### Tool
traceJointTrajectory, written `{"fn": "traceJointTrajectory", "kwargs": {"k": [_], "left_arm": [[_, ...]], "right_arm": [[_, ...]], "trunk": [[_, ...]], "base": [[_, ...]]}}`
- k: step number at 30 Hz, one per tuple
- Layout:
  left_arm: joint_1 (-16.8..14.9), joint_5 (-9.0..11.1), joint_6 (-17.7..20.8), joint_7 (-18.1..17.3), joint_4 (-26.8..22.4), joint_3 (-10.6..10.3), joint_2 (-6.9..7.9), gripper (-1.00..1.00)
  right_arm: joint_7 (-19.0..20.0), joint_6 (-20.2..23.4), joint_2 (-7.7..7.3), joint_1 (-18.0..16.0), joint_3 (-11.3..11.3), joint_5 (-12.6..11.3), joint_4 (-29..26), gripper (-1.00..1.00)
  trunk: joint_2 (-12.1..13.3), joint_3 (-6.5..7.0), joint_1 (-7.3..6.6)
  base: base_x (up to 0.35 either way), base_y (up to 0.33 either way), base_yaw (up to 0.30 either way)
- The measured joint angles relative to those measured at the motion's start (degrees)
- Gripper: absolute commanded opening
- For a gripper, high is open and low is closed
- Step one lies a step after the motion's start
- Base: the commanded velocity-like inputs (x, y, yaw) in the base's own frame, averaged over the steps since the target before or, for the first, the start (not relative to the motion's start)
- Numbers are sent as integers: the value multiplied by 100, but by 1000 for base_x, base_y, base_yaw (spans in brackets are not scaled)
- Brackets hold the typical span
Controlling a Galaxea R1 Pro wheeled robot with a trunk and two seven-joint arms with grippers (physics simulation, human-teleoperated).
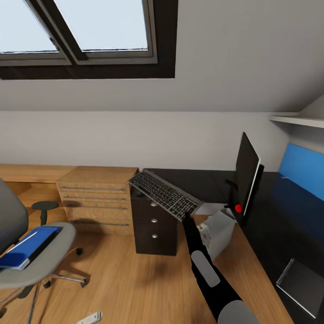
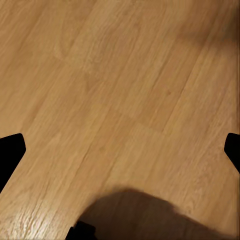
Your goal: In the bedroom, organize the workspace by keeping the computer under the desk, ensuring the monitor is on the desk, placing the keyboard on the desk next to the monitor, placing the mouse on the desk next to the keyboard, moving the folder from the swivel chair onto the desk next to the mouse, stacking the notebook on top of the folder with the pen on top of the notebook, and positioning the swivel chair next to the desk.
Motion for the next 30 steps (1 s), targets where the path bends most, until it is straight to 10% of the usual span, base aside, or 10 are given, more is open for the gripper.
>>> {"fn": "traceJointTrajectory", "kwargs": {"k": [10,14,21,30], "left_arm": [[1,-287,-811,-81,-95,-338,-26,100],[120,-320,-979,-100,-854,-473,-10,100],[1575,-334,-450,-91,-3482,-520,260,100],[1739,-332,-10,-54,-3752,-526,294,100]], "right_arm": [[-23,-782,0,1,27,-51,32,-100],[-51,-800,0,2,64,-61,133,-100],[-128,-790,0,1,107,-30,171,-100],[216,-745,0,1,108,-50,150,-100]], "trunk": [[0,0,0],[0,-1,0],[0,-2,1],[0,-2,1]], "base": [[304,0,0],[270,26,0],[249,132,0],[114,212,0]]}}
